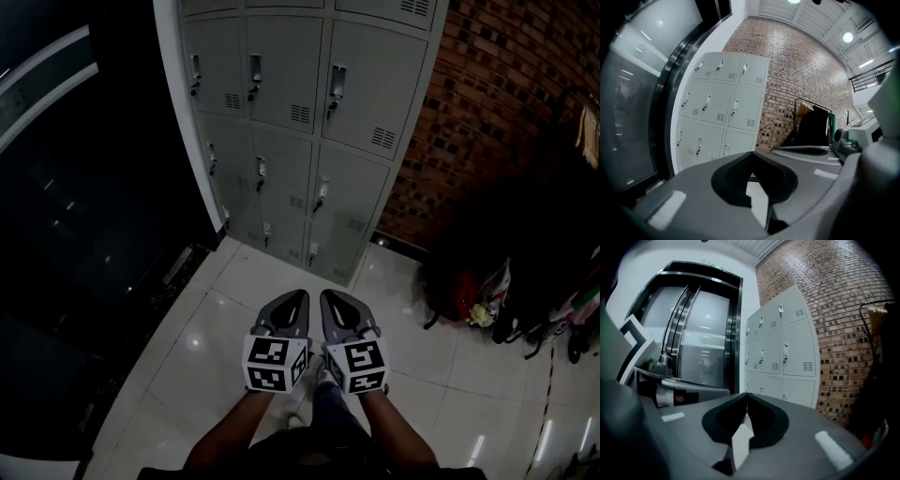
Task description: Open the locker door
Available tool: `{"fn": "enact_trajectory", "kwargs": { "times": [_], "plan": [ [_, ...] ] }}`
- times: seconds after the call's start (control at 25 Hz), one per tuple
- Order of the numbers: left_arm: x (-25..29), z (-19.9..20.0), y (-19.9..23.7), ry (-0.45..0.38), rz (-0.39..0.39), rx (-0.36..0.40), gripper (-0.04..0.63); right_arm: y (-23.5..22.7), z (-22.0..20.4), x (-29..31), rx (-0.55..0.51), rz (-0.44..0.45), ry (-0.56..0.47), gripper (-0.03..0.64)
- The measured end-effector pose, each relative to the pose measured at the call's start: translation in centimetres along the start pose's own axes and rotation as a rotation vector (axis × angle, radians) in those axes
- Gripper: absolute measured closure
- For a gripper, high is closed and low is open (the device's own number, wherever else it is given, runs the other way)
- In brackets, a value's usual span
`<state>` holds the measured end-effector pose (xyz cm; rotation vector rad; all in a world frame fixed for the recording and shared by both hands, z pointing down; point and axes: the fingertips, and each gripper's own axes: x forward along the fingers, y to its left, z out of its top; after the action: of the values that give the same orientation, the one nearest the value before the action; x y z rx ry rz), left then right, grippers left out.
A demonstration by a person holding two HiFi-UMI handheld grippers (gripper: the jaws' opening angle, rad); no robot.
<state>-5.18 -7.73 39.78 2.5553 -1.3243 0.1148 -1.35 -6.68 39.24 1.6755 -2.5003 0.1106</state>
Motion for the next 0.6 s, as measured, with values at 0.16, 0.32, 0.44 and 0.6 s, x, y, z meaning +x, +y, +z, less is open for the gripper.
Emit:
{"fn": "enact_trajectory", "kwargs": {
  "times": [0.16, 0.32, 0.44, 0.6],
  "plan": [
    [3.2, 0.7, 1.1, 0.002, 0.006, 0.008, 0.591, -2.1, 0.3, 2.9, 0.004, 0.006, -0.007, 0.617],
    [7.1, 1.7, 2.3, -0.002, 0.017, 0.009, 0.591, -4.8, 0.8, 6.1, 0.006, 0.019, -0.016, 0.617],
    [9.9, 2.7, 3.4, -0.002, 0.033, 0.002, 0.591, -6.5, 1.3, 8.5, 0.007, 0.035, -0.015, 0.617],
    [13.2, 3.8, 4.4, 0.004, 0.045, 0.005, 0.591, -8.8, 1.7, 11.7, 0.023, 0.052, -0.012, 0.617]
  ]
}}
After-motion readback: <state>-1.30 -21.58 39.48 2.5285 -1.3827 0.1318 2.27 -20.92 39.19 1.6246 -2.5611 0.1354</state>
